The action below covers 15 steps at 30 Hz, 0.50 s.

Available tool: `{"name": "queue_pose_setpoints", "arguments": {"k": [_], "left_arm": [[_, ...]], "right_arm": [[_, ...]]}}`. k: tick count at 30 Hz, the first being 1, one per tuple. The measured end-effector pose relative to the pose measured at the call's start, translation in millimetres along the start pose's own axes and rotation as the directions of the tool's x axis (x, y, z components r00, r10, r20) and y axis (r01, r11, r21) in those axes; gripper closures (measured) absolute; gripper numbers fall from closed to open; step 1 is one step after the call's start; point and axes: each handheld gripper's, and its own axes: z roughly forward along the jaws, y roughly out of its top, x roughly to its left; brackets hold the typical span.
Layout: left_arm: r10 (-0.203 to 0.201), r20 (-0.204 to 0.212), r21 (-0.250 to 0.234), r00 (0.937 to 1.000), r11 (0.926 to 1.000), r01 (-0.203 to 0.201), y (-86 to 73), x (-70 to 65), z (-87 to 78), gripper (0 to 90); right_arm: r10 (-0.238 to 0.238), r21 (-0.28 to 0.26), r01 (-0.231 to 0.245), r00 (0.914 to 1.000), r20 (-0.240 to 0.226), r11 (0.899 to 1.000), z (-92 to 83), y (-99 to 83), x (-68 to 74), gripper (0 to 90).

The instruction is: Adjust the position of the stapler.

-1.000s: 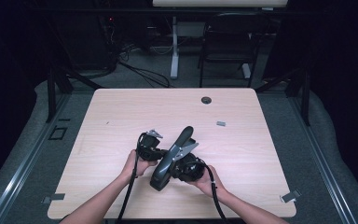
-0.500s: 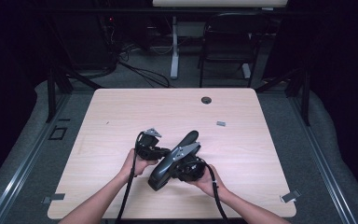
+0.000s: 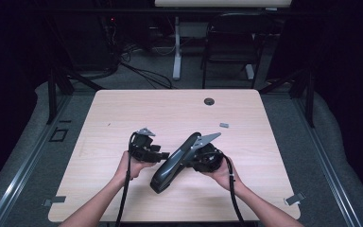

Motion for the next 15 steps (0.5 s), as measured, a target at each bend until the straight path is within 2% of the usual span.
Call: {"name": "queue_pose_setpoints", "arguments": {"k": [2, 3, 9, 13, 15], "left_arm": [[-0.007, 0.009, -0.013, 0.9999, 0.9999, 0.007, -1.0, -0.4, -3.4, 38.6], [-0.009, 0.017, -0.019, 0.9998, 0.9998, 0.009, -1.7, -1.3, -5.7, 33.9], [0.019, 0.026, -0.014, 0.9995, 0.9997, -0.018, -4.6, -15.3, -10.0, 19.3], [0.032, 0.022, 0.021, 0.9992, 0.9992, -0.033, -5.9, -23.4, -7.0, 16.2], [0.034, 0.017, 0.028, 0.9993, 0.999, -0.035, -7.3, -26.0, -5.4, 16.1]], "right_arm": [[0.007, -0.006, -0.006, 0.9999, 0.008, 1.0, -3.8, -0.1, -2.8, 87.6], [0.014, -0.017, -0.014, 0.9997, 0.021, 1.0, -8.4, -0.5, -6.4, 87.6], [0.055, -0.058, -0.05, 0.9942, 0.092, 0.997, -28.9, -3.0, -24.2, 87.4], [0.08, -0.07, -0.071, 0.989, 0.124, 0.995, -34.4, -4.4, -34.2, 86.5], [0.09, -0.066, -0.081, 0.9869, 0.134, 0.995, -34.5, -5.3, -38.0, 81.3]]}}
